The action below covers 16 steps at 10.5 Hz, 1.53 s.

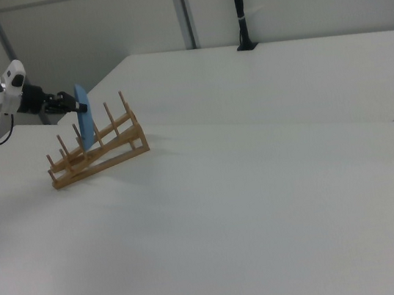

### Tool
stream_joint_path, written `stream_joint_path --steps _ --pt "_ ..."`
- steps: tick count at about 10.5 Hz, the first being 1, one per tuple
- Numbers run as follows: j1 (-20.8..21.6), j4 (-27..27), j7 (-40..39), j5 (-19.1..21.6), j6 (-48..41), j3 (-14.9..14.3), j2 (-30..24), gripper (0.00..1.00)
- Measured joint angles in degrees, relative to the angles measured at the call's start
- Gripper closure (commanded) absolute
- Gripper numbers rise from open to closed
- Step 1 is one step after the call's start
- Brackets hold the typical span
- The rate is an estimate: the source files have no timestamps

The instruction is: Place plate in plate rack

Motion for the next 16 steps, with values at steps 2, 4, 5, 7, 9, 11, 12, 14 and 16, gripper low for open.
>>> stream_joint_path --steps 2,4,5,7,9,11,12,14,16 --pt "0.0 -0.3 0.0 0.0 0.0 0.0 0.0 0.18" --pt "0.0 -0.5 0.0 0.0 0.0 0.0 0.0 0.00" --pt "0.0 -0.4 0.1 0.0 0.0 0.0 0.0 0.00" --pt "0.0 0.3 0.5 1.2 0.0 0.0 -0.6 0.00" --pt "-0.1 0.9 0.3 7.4 0.0 -0.1 -2.2 0.00" --pt "-0.4 1.0 -4.5 16.8 -2.1 -0.6 -4.5 0.00" --pt "-0.6 1.1 -9.8 23.1 -4.9 -0.9 -6.1 0.00" --pt "-3.2 1.1 -20.8 34.9 -11.8 -1.2 -10.7 0.00" --pt "-9.0 0.1 -34.8 46.1 -19.3 -1.4 -16.0 0.00"
